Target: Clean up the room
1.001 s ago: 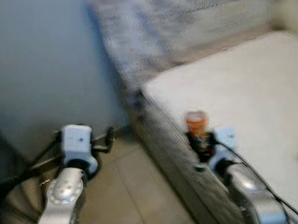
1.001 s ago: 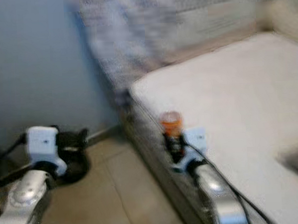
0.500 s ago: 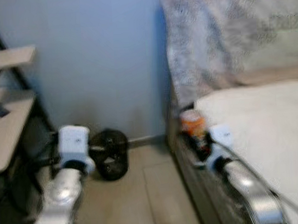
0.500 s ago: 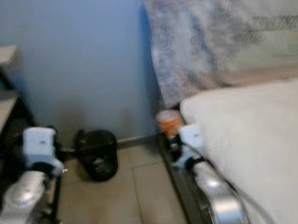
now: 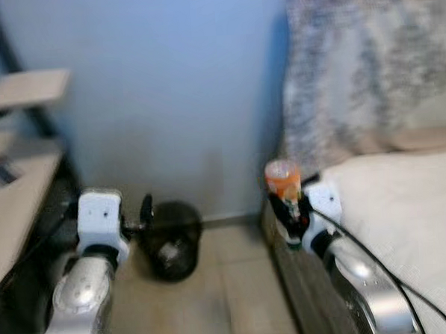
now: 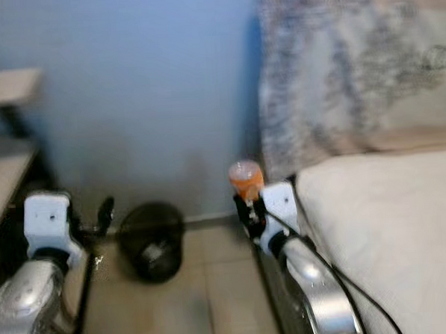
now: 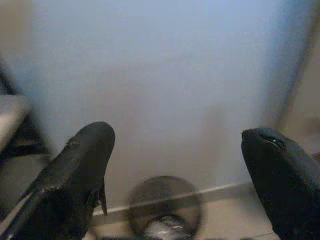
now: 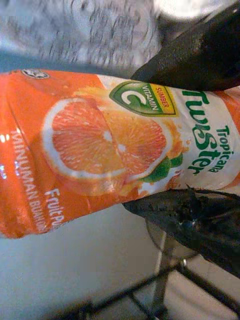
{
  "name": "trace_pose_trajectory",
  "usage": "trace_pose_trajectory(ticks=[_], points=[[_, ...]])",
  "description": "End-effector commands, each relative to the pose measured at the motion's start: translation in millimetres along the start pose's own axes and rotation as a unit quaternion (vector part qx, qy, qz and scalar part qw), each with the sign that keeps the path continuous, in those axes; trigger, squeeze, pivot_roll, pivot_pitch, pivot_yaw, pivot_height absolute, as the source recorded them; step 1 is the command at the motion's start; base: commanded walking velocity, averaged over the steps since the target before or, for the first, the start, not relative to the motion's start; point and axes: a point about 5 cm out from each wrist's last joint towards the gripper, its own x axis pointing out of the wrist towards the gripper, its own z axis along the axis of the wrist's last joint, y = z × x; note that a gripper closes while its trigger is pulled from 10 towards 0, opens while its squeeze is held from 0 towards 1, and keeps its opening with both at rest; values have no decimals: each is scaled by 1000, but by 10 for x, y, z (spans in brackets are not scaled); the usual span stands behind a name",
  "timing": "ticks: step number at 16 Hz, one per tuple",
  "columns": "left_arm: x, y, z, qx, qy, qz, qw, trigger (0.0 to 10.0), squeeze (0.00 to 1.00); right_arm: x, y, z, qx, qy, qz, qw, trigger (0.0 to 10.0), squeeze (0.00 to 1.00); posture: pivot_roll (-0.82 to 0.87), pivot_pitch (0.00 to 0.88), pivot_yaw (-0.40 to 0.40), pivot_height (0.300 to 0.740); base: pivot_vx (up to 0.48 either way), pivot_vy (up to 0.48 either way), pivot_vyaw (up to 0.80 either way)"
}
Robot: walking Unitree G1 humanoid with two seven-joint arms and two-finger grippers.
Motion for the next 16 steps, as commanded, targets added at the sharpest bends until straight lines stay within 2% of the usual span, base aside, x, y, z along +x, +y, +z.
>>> trace_pose_trajectory(ticks=[1, 7, 10, 16], points=[[-27, 69, 27, 11, -5, 13, 1000, 10000, 0, 17, 15, 50, 3, -12, 7, 1000, 10000, 0, -20, 0, -9, 740, 416, 0, 0], [13, 30, 29, 10, -4, 2, 1000, 10000, 0, 11, 0, 33, -13, -9, 12, 1000, 10000, 0, -34, 7, -1, 740, 418, 0, 0], [28, 16, 16, 9, -3, 0, 1000, 10000, 0, 23, 16, 38, -15, -9, 22, 1000, 10000, 0, -27, 7, -11, 740, 419, 0, 800], [88, -42, 3, 18, -1, -11, 1000, 10000, 0, 54, -17, -29, -28, 10, 27, 999, 10000, 0, -34, 13, 9, 740, 417, 0, 0]])
